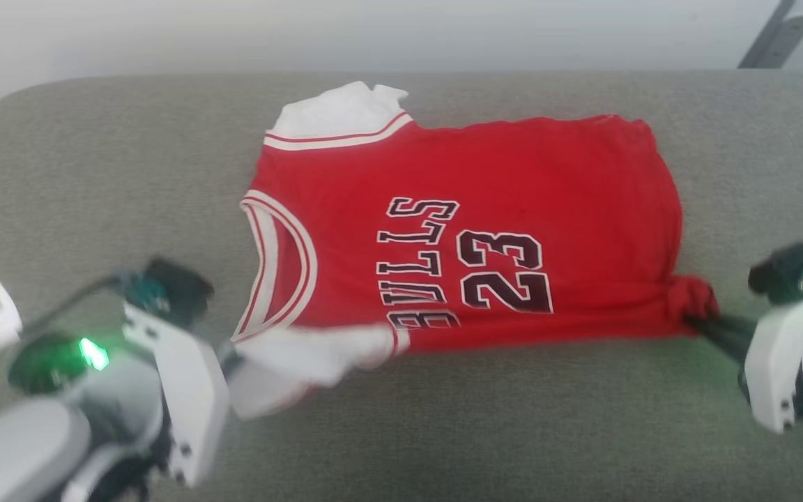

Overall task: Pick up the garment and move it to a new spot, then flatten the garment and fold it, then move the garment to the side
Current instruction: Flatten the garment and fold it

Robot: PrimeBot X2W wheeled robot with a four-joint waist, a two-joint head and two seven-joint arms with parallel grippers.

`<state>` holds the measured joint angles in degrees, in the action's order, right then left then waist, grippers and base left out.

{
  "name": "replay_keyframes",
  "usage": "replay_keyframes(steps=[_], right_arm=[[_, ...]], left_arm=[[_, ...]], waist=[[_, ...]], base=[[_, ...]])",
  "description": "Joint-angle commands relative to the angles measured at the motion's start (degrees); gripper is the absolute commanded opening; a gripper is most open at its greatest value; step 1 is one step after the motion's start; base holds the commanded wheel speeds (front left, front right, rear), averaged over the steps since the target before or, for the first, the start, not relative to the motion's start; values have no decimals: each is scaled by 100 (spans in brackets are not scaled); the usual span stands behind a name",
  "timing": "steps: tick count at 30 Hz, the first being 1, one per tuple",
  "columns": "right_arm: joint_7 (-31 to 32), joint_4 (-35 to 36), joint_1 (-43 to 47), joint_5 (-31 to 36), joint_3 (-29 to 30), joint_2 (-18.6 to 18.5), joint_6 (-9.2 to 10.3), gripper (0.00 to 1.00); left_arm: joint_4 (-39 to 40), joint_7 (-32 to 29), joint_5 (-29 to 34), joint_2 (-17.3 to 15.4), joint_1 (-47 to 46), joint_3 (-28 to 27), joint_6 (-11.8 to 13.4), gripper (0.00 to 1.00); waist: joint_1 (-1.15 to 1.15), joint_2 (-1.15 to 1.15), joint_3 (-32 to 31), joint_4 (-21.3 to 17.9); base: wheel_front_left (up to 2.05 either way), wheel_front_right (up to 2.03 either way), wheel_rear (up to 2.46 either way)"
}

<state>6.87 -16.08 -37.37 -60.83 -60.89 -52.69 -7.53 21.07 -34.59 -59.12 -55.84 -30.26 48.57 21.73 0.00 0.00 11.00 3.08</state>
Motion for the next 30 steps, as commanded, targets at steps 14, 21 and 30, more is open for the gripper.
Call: replay_keyframes(steps=[14, 21, 30], right_arm=[[422, -1363, -1049, 1179, 858, 1344, 8, 0], [662, -1889, -1507, 1471, 858, 1814, 8, 0], [977, -2480, -1774, 1384, 580, 2250, 8, 4]], left_arm=[[-2664, 452, 796, 983, -2009, -16, -1674, 0], [-4049, 655, 799, 1641, -2495, 105, -2190, 0], [-5749, 670, 678, 2412, -2849, 319, -2705, 10]], waist=[[0, 0, 521, -336], [0, 0, 801, -331], [0, 0, 1034, -304]], base=[[0, 0, 0], [0, 0, 0], [0, 0, 0]])
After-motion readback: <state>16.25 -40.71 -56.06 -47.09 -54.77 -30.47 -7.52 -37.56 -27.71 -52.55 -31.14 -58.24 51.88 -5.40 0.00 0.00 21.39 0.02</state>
